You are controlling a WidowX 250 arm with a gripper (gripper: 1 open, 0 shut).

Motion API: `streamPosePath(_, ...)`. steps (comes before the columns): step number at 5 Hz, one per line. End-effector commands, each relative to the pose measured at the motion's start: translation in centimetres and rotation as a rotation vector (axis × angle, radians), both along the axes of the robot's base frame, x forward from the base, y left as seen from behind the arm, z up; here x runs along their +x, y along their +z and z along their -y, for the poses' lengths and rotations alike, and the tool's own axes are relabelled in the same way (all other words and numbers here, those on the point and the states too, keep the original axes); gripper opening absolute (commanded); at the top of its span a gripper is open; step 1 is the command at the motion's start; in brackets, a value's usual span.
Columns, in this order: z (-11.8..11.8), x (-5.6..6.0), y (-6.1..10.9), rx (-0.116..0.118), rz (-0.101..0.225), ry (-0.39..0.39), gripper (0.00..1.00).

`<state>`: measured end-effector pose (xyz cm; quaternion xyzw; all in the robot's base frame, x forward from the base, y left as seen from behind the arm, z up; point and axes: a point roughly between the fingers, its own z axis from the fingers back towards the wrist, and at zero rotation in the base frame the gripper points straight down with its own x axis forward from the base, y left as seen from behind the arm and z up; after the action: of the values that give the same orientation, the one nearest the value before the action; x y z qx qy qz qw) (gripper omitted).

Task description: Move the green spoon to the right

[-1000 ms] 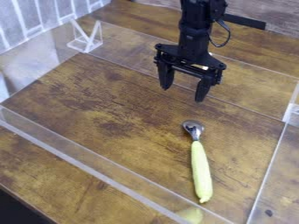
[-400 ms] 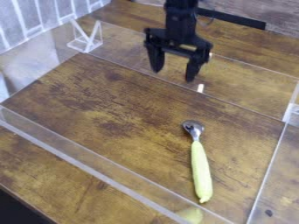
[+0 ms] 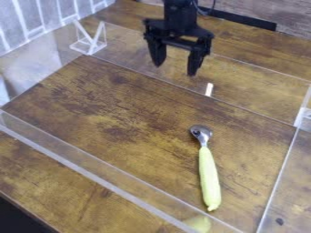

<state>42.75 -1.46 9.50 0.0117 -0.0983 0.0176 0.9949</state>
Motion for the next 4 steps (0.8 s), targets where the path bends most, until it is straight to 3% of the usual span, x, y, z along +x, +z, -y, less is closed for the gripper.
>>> streamPosePath(1, 0.3, -0.4, 4.3, -0.006, 0.129, -0.044, 1.0)
streamPosePath(3, 0.8, 1.8, 3.7, 0.004, 0.143, 0.045, 1.0)
streamPosePath(4, 2.2, 0.8, 3.8, 0.001, 0.136, 0.052, 1.0)
